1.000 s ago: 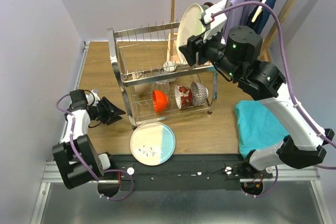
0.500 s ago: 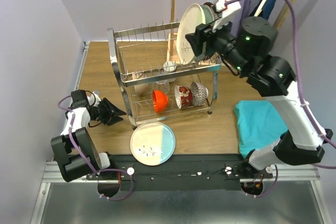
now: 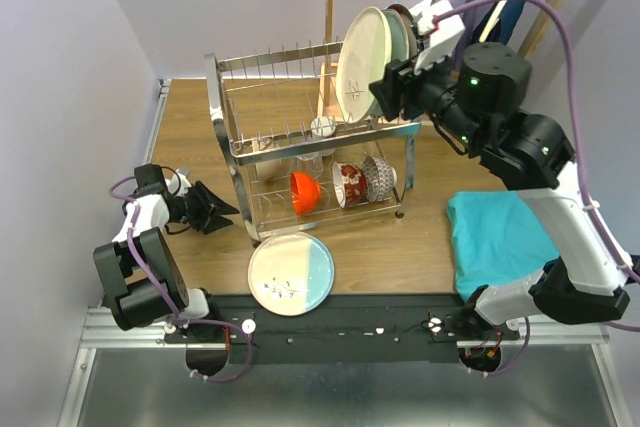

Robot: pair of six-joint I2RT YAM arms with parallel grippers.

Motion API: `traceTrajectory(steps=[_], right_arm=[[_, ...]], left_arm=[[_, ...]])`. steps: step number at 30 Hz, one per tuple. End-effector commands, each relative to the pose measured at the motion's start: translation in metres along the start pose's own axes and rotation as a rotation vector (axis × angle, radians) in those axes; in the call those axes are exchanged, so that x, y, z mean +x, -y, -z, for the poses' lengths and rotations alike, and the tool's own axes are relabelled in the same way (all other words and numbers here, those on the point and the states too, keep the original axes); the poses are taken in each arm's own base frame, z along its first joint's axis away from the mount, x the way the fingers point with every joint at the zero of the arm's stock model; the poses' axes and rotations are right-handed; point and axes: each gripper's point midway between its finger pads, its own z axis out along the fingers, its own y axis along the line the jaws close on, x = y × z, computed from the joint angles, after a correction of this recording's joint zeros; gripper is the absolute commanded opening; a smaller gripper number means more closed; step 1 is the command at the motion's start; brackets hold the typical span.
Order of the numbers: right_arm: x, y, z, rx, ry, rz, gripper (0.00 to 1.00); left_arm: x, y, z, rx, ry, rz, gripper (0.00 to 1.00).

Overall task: Load the mixed dishes into the dish rack
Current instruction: Grab a plate with the right arm

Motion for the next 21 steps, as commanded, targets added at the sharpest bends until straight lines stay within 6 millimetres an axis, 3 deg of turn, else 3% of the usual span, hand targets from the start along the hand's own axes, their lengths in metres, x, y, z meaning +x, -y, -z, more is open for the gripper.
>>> traceTrajectory(steps=[1,6,9,12,13,14,17,21], right_arm=[[0.021,-0.012,-0.023,-0.021,-0.055,-0.039,0.65],[0.032,-0.002,-0.044,0.068,-0.081,-0.032,0.63],[0.032,0.006,-0.051,0.117,-0.084,-0.031,0.53],[0.030,0.011,-0.054,0.148,-0.075,-0.024,0.28],[0.029,0.017,-0.053,0.183,-0.070,-0.029,0.06],[0.026,0.017,-0.054,0.186,-0.056,-0.031,0.00],[0.020,0.018,-0.050,0.182,-0.030,-0.031,0.01],[-0.006,0.022,-0.045,0.189,0.058,-0.043,0.00]], left_arm=[[0.002,0.004,0.002,0.015,-0.010,-0.011,0.49],[0.005,0.003,0.002,0.019,-0.008,-0.004,0.49],[0.005,0.004,0.002,0.021,-0.006,-0.002,0.50],[0.004,0.004,0.001,0.020,-0.006,0.006,0.50],[0.004,0.004,0.001,0.021,-0.003,0.008,0.50],[0.004,0.004,0.001,0.022,-0.004,0.012,0.50],[0.004,0.003,0.000,0.020,-0.005,0.013,0.50],[0.004,0.002,-0.001,0.018,-0.006,0.017,0.50]])
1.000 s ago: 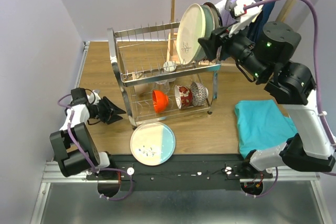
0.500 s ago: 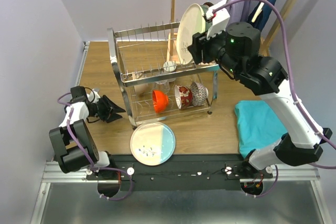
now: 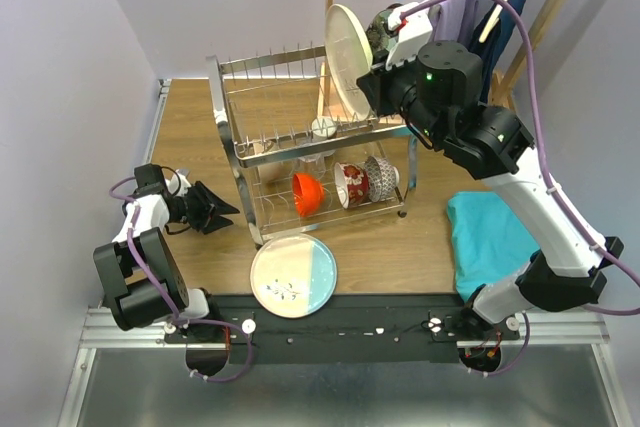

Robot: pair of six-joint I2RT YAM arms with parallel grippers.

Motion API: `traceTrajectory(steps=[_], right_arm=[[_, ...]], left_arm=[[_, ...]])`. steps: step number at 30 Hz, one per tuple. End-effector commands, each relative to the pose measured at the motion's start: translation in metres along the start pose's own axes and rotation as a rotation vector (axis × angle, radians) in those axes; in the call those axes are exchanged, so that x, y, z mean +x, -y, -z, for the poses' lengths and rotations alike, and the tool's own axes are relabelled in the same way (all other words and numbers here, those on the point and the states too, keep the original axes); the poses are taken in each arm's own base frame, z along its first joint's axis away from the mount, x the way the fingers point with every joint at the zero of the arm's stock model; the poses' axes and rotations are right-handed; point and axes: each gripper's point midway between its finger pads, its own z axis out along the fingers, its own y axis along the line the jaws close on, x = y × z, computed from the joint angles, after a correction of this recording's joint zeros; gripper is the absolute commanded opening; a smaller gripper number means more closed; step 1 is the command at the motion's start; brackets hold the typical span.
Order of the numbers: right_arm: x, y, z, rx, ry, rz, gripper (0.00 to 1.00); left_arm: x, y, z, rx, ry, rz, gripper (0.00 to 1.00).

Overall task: Load the mixed dishes into the dish rack
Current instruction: Grab a plate with the right arm, then insert the plate into the dish rack

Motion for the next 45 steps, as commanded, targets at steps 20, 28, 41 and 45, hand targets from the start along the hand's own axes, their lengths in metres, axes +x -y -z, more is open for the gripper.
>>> traceTrajectory(steps=[20,28,41,45], right_arm=[[-0.110,0.062,0.005,0.326,0.361,-0.142,0.01],[-0.141,0.069,0.035,0.302,0.422,-0.091,0.00],[-0.125,0.084,0.064,0.337,0.365,-0.136,0.00],[-0.124,0.072,0.054,0.285,0.361,-0.188,0.01]], left_arm=[[0.008,-0.001,-0.001,0.010,-0.023,0.011,0.52],[0.007,-0.003,-0.003,0.004,-0.040,0.022,0.53],[0.004,-0.007,-0.003,-0.022,-0.037,0.025,0.54],[0.005,-0.008,-0.002,-0.030,-0.029,0.016,0.54]])
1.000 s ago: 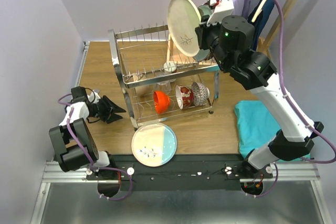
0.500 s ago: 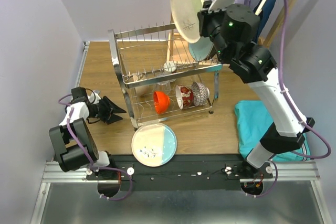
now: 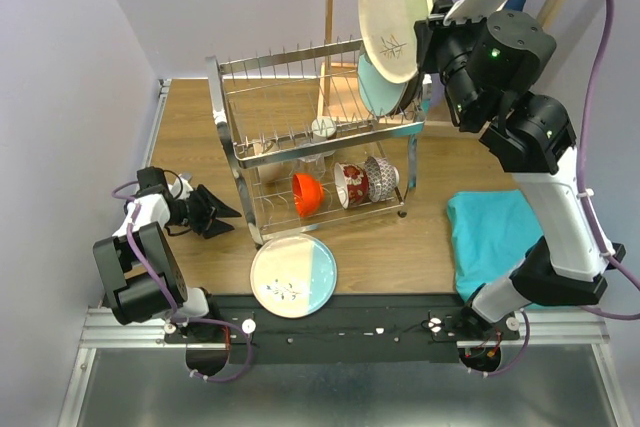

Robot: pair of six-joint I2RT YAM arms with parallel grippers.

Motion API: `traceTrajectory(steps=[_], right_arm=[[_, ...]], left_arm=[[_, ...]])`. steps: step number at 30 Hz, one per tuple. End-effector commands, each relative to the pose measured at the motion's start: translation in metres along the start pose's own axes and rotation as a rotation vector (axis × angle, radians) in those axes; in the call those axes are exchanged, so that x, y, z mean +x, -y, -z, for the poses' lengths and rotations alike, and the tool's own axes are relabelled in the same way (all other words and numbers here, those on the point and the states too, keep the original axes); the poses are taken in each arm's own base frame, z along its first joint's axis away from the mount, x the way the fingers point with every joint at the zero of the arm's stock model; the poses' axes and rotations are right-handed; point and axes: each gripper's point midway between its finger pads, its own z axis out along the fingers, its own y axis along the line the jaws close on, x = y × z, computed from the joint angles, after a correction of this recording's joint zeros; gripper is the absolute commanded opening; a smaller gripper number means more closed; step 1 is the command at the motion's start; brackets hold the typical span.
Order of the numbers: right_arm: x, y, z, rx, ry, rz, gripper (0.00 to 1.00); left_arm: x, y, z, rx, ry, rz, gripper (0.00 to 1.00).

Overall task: Load the mixed dishes into the dish rack
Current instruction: Insert the plate into the dish rack

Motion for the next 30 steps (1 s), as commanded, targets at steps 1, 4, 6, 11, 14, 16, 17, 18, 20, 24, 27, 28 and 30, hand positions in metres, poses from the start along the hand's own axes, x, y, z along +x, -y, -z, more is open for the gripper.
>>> traceTrajectory(steps=[1,4,6,11,14,16,17,18,20,24,27,28,30], right_arm=[[-0.030,-0.003,0.001,-0.003,0.094,-0.189,0.00],[-0.020,-0.003,-0.003,0.027,0.064,-0.198,0.00],[-0.009,-0.003,-0.006,0.047,0.035,-0.186,0.01],[0.015,-0.006,-0.008,0.052,-0.032,-0.158,0.01],[0.023,-0.001,-0.010,0.092,-0.051,-0.134,0.01],[0.023,0.001,-0.011,0.110,-0.050,-0.129,0.00],[0.025,0.000,-0.014,0.112,-0.054,-0.125,0.00],[0.025,-0.001,-0.014,0.107,-0.054,-0.116,0.00],[0.027,-0.003,-0.015,0.111,-0.057,-0.101,0.00],[0.036,-0.011,-0.018,0.087,-0.086,-0.100,0.01],[0.049,-0.020,-0.020,0.059,-0.118,-0.104,0.01],[0.055,-0.023,-0.023,0.061,-0.130,-0.097,0.01],[0.066,-0.026,-0.026,0.063,-0.153,-0.092,0.01]], left_arm=[[-0.002,0.002,0.003,-0.007,0.017,-0.027,0.54],[0.000,0.001,0.004,-0.009,0.023,-0.033,0.54],[0.002,0.000,0.005,-0.011,0.026,-0.033,0.54],[0.004,0.000,0.005,-0.008,0.039,-0.039,0.55],[0.006,0.000,0.005,-0.004,0.045,-0.040,0.55],[0.006,0.001,0.006,0.000,0.056,-0.046,0.55],[0.007,0.000,0.006,-0.001,0.055,-0.042,0.56],[0.008,0.000,0.006,0.000,0.057,-0.044,0.56],[0.009,-0.001,0.006,-0.001,0.065,-0.047,0.56],[0.011,-0.003,0.006,-0.002,0.074,-0.048,0.56],[0.012,-0.003,0.006,-0.002,0.077,-0.047,0.57],[0.011,-0.003,0.006,-0.002,0.078,-0.048,0.57],[0.012,-0.002,0.006,-0.001,0.075,-0.045,0.57]])
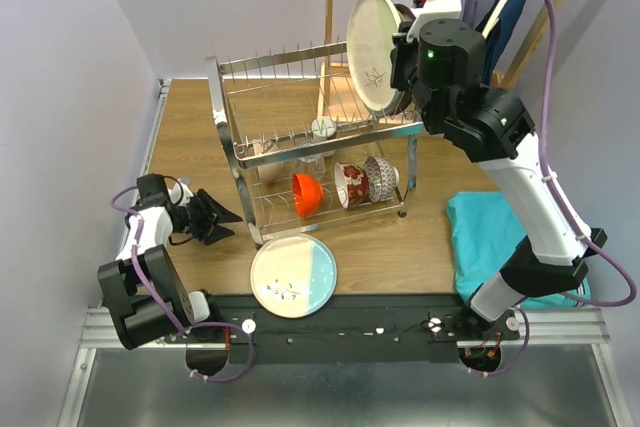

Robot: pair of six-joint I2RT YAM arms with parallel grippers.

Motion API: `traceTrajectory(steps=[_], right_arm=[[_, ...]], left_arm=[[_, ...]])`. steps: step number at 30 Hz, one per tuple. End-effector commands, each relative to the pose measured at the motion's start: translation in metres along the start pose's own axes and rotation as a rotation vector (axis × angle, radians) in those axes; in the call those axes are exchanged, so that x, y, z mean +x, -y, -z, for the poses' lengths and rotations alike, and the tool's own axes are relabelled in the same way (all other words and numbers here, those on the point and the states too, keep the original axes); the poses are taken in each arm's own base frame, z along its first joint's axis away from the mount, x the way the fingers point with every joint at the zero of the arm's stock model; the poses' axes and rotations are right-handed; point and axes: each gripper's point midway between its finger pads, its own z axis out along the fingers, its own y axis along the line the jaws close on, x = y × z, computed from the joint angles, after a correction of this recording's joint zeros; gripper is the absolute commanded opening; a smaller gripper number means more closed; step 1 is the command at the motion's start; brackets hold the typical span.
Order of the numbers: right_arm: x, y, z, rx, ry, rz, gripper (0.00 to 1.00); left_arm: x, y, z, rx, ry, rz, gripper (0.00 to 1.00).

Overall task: Load the mixed dishes into the dish rack
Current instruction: Insert the plate into the dish rack

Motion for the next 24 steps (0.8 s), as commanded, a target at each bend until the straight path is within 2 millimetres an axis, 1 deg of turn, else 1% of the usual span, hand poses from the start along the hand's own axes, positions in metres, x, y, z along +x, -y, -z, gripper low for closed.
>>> traceTrajectory(steps=[1,3,5,6,7,8,9,10,11,12,13,14,15,16,17,18,19,20,21,22,23,24], right_arm=[[-0.008,-0.011,-0.006,-0.012,0.041,-0.087,0.01],[-0.003,-0.021,-0.006,-0.061,0.027,-0.085,0.01],[0.004,-0.028,-0.006,-0.100,0.006,-0.077,0.09],[0.007,-0.031,-0.005,-0.113,-0.003,-0.071,0.16],[0.011,-0.033,-0.004,-0.127,-0.012,-0.064,0.33],[0.007,-0.035,0.002,-0.171,-0.008,-0.055,0.40],[0.005,-0.036,0.007,-0.194,-0.006,-0.052,0.45],[-0.008,-0.040,0.031,-0.319,0.015,-0.033,0.65],[-0.008,-0.046,0.038,-0.376,0.016,-0.006,0.67],[-0.013,-0.043,0.046,-0.397,0.027,-0.002,0.69],[-0.014,-0.043,0.051,-0.414,0.027,0.008,0.71],[-0.010,-0.043,0.057,-0.446,0.011,0.041,0.77],[-0.009,-0.040,0.062,-0.450,0.006,0.049,0.80],[-0.009,-0.031,0.070,-0.442,0.004,0.053,0.83],[-0.003,-0.023,0.072,-0.418,-0.012,0.061,0.87],[0.001,-0.017,0.075,-0.400,-0.016,0.068,0.90],[0.013,-0.008,0.079,-0.384,-0.034,0.084,0.92],[0.015,-0.005,0.080,-0.379,-0.028,0.099,0.93],[0.020,-0.005,0.085,-0.398,-0.031,0.104,0.94],[0.037,-0.009,0.085,-0.436,-0.056,0.164,0.96],[0.041,-0.013,0.097,-0.512,-0.047,0.199,1.00],[0.046,-0.015,0.101,-0.539,-0.057,0.205,1.00]], left_arm=[[-0.002,0.001,0.001,-0.001,0.017,-0.007,0.57],[-0.003,0.002,0.001,0.002,0.016,-0.007,0.57],[-0.003,0.002,0.001,0.000,0.010,-0.017,0.57],[-0.003,0.002,0.001,0.001,0.010,-0.017,0.57],[-0.002,0.003,0.001,0.008,0.007,-0.017,0.57],[-0.001,0.003,0.001,0.010,0.005,-0.015,0.57],[0.001,0.002,0.000,0.012,-0.002,-0.015,0.58],[0.003,-0.001,-0.003,0.011,-0.015,-0.010,0.59],[0.002,0.000,-0.003,0.010,-0.014,-0.005,0.59],[0.002,0.001,-0.002,0.013,-0.016,-0.002,0.60],[0.003,0.002,-0.001,0.013,-0.023,0.003,0.60],[0.001,0.005,0.000,0.012,-0.021,-0.009,0.60],[0.003,0.005,0.002,0.009,-0.027,-0.020,0.60],[0.006,0.006,0.004,0.007,-0.034,-0.014,0.61],[0.007,0.008,0.005,0.009,-0.035,-0.019,0.61],[0.012,0.008,0.004,0.015,-0.043,-0.008,0.62],[0.013,0.008,0.005,0.015,-0.037,-0.019,0.62],[0.016,0.007,0.005,0.008,-0.039,-0.026,0.62],[0.022,0.005,0.003,0.000,-0.050,-0.045,0.62],[0.025,0.004,0.002,-0.005,-0.050,-0.070,0.62],[0.027,0.003,0.001,-0.012,-0.053,-0.071,0.62],[0.034,0.002,-0.002,-0.011,-0.073,-0.072,0.63]])
